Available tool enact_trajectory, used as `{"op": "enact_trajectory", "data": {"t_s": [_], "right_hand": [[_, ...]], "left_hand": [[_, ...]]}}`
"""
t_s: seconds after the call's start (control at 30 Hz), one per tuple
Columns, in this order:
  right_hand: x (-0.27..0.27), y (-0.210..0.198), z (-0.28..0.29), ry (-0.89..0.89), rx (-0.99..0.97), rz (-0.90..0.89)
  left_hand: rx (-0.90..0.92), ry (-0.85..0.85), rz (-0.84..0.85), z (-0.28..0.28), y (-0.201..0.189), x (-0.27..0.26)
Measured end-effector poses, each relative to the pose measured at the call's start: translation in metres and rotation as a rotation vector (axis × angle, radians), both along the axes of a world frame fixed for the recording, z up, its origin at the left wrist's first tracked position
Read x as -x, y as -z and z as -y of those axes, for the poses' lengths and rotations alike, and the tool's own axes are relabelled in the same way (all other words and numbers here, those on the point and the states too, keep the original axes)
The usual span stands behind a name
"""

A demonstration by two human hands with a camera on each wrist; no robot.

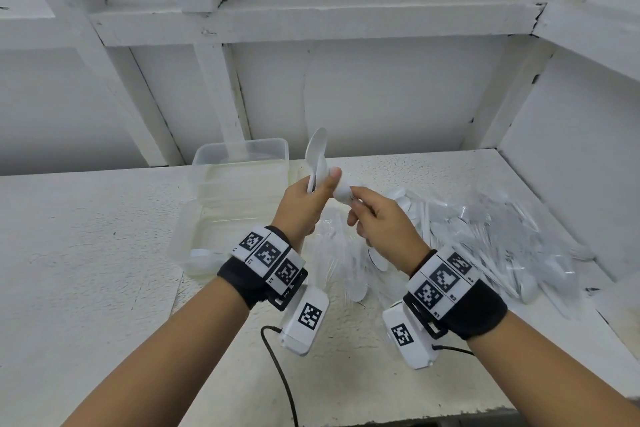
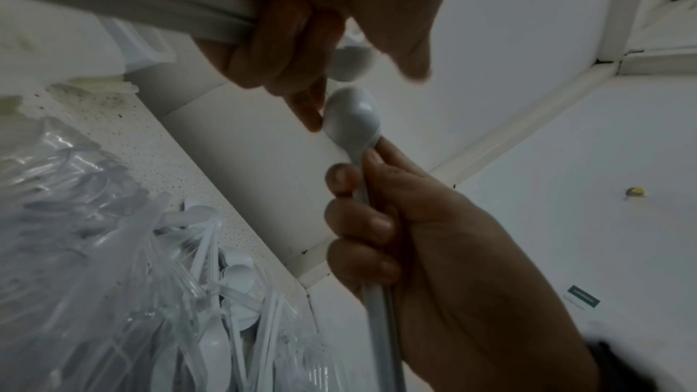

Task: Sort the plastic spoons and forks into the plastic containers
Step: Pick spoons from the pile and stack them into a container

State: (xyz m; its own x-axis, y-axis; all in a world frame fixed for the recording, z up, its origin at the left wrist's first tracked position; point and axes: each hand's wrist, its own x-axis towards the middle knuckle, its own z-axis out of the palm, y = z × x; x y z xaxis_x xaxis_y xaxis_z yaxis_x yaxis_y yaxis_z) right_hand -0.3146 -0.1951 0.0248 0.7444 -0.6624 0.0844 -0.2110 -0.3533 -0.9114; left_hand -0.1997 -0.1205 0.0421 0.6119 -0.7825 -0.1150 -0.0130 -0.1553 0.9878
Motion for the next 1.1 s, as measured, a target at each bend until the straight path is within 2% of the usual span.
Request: {"op": "enact_trajectory", "data": {"t_s": [0.13, 0.3, 0.43, 0.57, 0.7, 0.87, 1.0, 1.1], "right_hand": [[0.002, -0.007, 0.004, 0.127, 0.03, 0.056], [-0.01, -0.022, -0.003, 0.188, 0.054, 0.215], [-0.019, -0.018, -0.001, 0.246, 0.074, 0.211], [-0.017, -0.016, 0.009, 0.315, 0.07, 0.223], [-0.016, -0.023, 0.015, 0.309, 0.013, 0.298], [-0.02, -0.023, 0.011, 0.29, 0.017, 0.362], [-0.021, -0.02, 0.009, 0.266, -0.053, 0.375], [-0.018, -0.022, 0.008, 0.233, -0.032, 0.37]], "left_hand": [[-0.043, -0.067, -0.097, 0.001, 0.001, -0.001], [-0.039, -0.001, 0.144, -0.001, 0.003, 0.004], [-0.007, 0.073, 0.243, 0.0, 0.006, 0.01], [0.048, 0.123, 0.003, -0.005, 0.006, 0.007], [0.051, 0.231, -0.226, -0.011, 0.001, 0.002], [0.035, 0.385, -0.359, -0.013, -0.003, 0.007], [0.018, 0.378, -0.378, -0.01, -0.002, 0.011], [0.006, 0.382, -0.414, -0.011, 0.001, 0.011]]}}
